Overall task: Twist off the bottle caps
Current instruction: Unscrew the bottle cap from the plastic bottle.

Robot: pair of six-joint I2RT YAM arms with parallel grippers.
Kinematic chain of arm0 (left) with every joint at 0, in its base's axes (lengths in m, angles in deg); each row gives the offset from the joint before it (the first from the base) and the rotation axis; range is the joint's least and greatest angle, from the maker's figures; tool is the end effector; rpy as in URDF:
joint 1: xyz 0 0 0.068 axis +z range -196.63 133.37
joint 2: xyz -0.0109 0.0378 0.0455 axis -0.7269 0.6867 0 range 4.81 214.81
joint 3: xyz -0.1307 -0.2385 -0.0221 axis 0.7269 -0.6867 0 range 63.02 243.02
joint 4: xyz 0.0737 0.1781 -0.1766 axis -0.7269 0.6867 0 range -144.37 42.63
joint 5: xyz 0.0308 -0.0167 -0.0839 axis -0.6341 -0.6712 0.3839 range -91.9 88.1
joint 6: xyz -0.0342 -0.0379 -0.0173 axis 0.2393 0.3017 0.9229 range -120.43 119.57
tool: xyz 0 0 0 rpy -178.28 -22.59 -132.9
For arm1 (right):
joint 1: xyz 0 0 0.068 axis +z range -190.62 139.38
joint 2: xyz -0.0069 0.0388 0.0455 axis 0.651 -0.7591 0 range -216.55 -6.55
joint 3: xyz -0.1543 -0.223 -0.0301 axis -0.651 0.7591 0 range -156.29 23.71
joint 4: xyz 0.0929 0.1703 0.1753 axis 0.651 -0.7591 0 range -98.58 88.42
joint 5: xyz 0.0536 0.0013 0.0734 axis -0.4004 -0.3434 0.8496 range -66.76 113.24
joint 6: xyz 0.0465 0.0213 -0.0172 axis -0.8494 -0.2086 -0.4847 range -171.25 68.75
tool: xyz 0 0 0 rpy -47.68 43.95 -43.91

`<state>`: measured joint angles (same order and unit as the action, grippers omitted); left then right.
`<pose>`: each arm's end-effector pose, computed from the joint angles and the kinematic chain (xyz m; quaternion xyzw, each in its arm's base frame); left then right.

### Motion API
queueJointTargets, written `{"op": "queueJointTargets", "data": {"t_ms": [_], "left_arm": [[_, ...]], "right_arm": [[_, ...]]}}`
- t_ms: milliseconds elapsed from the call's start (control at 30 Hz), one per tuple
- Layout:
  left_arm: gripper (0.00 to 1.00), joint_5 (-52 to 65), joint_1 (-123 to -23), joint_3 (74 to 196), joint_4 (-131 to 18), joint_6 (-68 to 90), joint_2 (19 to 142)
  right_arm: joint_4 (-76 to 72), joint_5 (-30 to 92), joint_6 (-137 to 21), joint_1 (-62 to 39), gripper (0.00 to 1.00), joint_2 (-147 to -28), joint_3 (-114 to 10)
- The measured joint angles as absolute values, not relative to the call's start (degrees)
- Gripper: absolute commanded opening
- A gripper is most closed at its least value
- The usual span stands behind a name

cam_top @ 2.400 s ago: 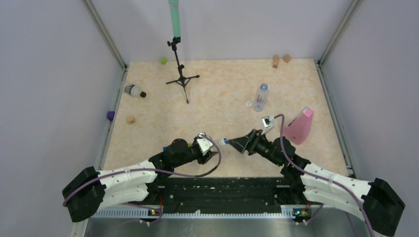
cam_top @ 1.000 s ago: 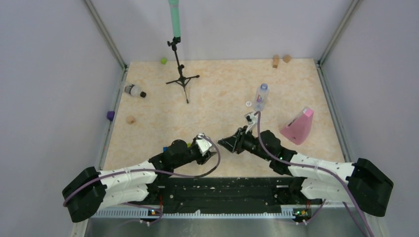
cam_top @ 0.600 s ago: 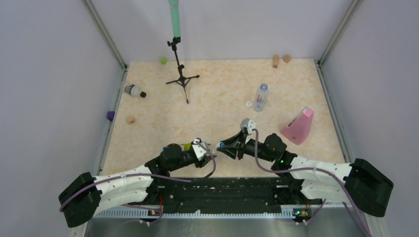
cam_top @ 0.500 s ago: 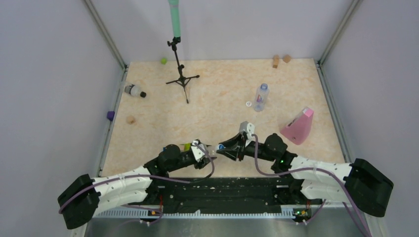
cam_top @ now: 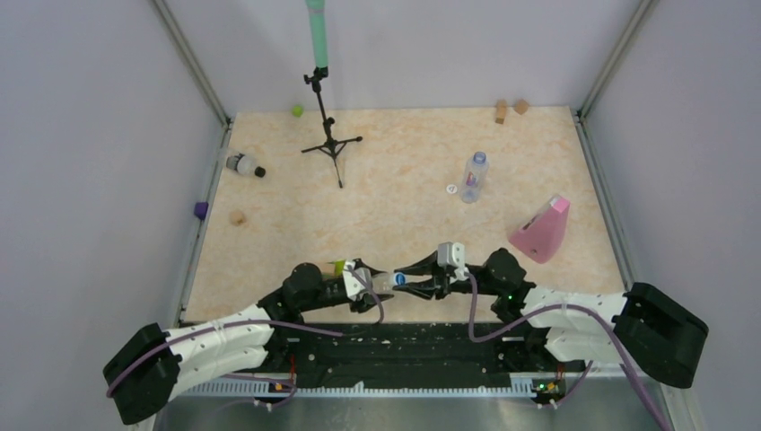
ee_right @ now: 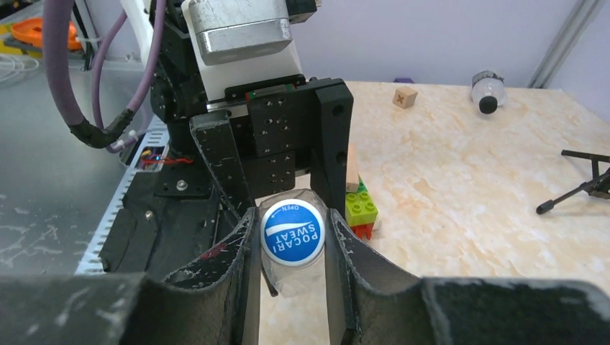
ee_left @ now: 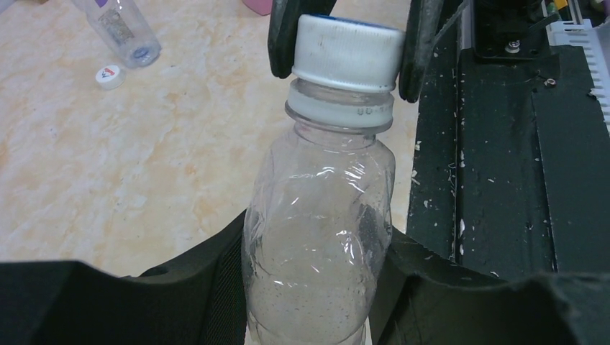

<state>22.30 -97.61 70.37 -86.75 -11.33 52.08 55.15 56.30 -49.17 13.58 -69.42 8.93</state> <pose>0.0975 -0.1435 0.1824 0.4965 0.5597 -0.3690 0.5514 0.1075 0.1822 0.2217 -0.4850 0.4493 0.4860 0.5717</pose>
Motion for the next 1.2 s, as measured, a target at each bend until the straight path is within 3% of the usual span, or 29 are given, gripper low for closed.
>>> {"op": "queueJointTargets", "data": {"t_ms": [33, 100, 233, 567, 767, 1200], "left_arm": [[0.00, 22.3, -97.6, 70.4, -86.7, -11.3, 52.1], [0.00, 21.6, -97.7, 70.4, -86.5, -10.9, 52.1], [0.00, 17.8, -97.8, 70.5, -86.3, -10.3, 52.1], [0.00, 11.7, -97.8, 72.3, -84.8, -9.5, 54.2], [0.00, 11.7, -97.8, 73.6, -84.7, -9.2, 56.4], [0.00, 12.2, -97.8, 76.6, -84.2, -8.8, 61.2]], "right_arm": [[56.9, 55.6, -49.9, 13.6, 0.46, -69.8, 9.8], [59.6, 53.5, -51.8, 14.1, 0.56, -70.0, 11.4], [61.1, 46.8, -56.1, 14.5, 0.62, -68.7, 14.5], [54.9, 31.8, -72.8, 14.5, 0.64, -57.1, 16.2], [36.9, 21.2, -94.8, 14.5, 0.64, -53.6, 13.0], [26.0, 22.8, -106.9, 14.5, 0.63, -61.9, 3.0]]}}
